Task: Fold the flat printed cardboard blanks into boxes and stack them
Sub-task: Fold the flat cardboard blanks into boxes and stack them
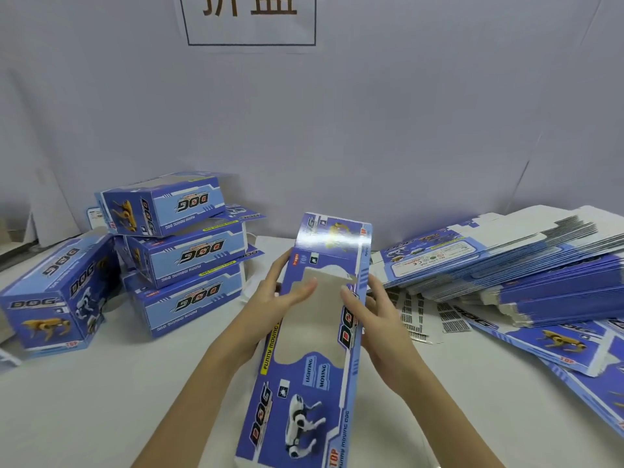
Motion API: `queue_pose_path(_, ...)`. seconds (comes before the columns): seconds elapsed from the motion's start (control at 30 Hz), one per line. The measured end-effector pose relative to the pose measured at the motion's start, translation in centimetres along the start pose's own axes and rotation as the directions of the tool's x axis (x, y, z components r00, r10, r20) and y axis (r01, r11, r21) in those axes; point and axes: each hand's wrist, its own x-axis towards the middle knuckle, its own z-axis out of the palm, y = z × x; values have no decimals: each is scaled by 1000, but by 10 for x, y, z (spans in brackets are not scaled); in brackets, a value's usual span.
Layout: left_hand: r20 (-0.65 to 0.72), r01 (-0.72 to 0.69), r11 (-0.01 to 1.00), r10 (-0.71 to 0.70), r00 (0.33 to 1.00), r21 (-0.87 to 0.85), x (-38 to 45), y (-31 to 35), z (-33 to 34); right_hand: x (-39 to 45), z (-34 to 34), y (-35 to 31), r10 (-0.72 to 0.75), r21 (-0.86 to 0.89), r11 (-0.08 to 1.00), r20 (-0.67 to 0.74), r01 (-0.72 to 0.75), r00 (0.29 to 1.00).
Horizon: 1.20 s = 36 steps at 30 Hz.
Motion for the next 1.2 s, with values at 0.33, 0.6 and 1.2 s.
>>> queue_pose_path(0.33,104,150,988,-145,984,-47,4,-11,5,-5,17,-21,148,139,976,127,-165,981)
queue_pose_path(0.6,16,27,999,-28,999,38,13,6,6,-3,13,-7,-5,66,998,-99,11,995)
queue_pose_path(1.2,-107,-33,999,32,994,-3,10,3,2,-11,-21,-16,247,170,947,161,-273,956)
